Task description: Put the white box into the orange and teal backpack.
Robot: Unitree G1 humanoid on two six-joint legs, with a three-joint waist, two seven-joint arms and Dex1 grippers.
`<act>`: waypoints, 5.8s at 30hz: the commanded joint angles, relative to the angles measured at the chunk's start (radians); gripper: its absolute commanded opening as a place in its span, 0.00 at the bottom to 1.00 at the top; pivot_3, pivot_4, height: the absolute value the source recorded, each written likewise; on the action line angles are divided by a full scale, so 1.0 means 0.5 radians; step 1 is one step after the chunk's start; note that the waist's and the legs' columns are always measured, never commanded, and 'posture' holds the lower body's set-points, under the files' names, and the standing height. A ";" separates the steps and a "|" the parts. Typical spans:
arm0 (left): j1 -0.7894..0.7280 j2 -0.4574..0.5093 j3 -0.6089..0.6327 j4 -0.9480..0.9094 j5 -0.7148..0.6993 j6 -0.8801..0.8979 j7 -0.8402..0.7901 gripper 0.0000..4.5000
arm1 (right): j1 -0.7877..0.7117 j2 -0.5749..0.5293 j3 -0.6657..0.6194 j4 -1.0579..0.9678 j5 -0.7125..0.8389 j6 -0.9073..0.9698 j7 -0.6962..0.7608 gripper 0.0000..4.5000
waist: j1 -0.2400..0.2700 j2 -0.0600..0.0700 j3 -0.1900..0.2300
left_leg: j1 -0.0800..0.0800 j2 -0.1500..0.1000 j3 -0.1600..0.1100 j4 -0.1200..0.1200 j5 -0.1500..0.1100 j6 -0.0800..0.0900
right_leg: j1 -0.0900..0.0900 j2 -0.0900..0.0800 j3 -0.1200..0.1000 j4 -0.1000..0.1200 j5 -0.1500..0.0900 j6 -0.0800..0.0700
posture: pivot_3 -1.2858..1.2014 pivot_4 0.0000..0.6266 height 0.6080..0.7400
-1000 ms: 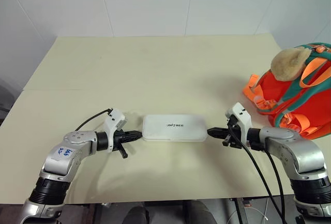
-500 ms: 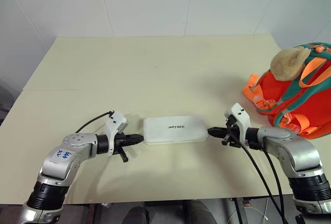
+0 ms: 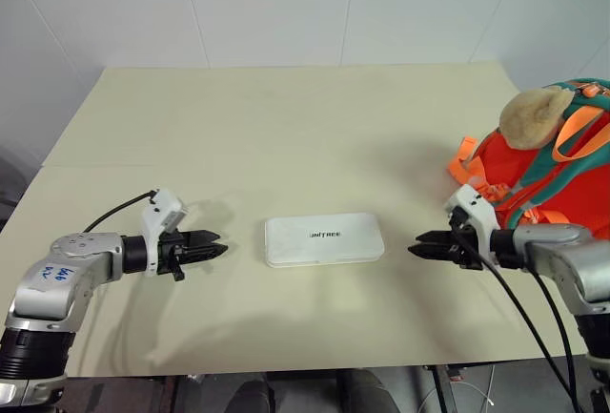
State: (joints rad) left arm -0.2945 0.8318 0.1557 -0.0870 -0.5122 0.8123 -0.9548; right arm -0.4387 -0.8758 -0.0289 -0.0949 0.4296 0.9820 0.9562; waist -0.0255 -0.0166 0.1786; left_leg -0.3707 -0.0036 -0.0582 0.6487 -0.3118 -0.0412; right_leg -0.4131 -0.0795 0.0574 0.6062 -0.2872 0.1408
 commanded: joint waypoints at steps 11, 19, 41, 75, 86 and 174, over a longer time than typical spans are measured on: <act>-0.437 -0.089 -0.004 0.302 -0.403 1.144 0.155 0.99 | -0.617 0.264 -0.226 0.041 0.365 1.209 -0.321 1.00 | -0.005 0.000 0.000 | -0.001 0.000 -0.004 -0.001 -0.001 0.002 | -0.002 0.001 -0.001 0.009 0.000 0.000 | 0.52 0.24 1.00; -0.472 -0.272 0.008 0.319 -0.399 1.212 0.326 0.99 | -0.667 0.366 -0.212 0.069 0.504 1.265 -0.449 1.00 | 0.008 0.000 0.000 | -0.003 -0.001 -0.003 -0.001 -0.001 0.002 | -0.001 -0.001 -0.002 0.007 0.000 0.000 | 0.52 0.24 1.00; -0.512 -0.489 0.008 0.225 -0.488 1.455 0.445 0.99 | -0.610 0.496 -0.130 0.135 0.528 1.249 -0.552 1.00 | -0.002 0.000 0.000 | -0.002 -0.001 -0.002 -0.001 0.000 0.001 | -0.001 -0.001 -0.001 0.008 0.000 0.001 | 0.52 0.24 1.00; -0.668 -0.498 -0.155 0.693 -0.533 1.482 0.180 0.99 | -0.382 0.434 0.007 -0.106 0.675 1.066 -0.368 1.00 | -0.004 0.000 0.000 | -0.002 -0.001 -0.003 -0.002 0.004 -0.006 | -0.002 -0.001 -0.001 0.004 0.001 0.001 | 0.52 0.24 1.00; -0.666 -0.694 -0.015 0.683 -0.533 1.469 0.347 0.99 | -0.354 0.460 -0.013 -0.129 0.708 1.045 -0.381 1.00 | 0.011 0.000 0.000 | -0.001 -0.002 -0.004 0.000 0.004 -0.006 | -0.001 -0.001 -0.001 0.002 0.001 0.001 | 0.52 0.24 1.00; -0.300 -0.418 0.065 -0.117 -0.623 -0.161 -0.291 0.32 | 0.473 0.609 -1.219 -0.239 0.278 -0.745 -1.371 1.00 | 0.039 0.000 0.000 | 0.003 0.000 0.001 -0.002 0.003 0.002 | 0.003 0.001 0.003 0.000 0.001 0.002 | 0.52 0.24 1.00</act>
State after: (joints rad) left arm -0.4388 0.6100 0.1575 -0.1086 -0.7886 0.7326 -1.0858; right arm -0.1823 -0.5724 -0.6342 -0.2373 0.5617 0.6484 0.2563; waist -0.0062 -0.0168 0.1786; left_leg -0.3694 -0.0039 -0.0578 0.6479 -0.3103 -0.0403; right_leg -0.4116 -0.0790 0.0589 0.6061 -0.2866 0.1417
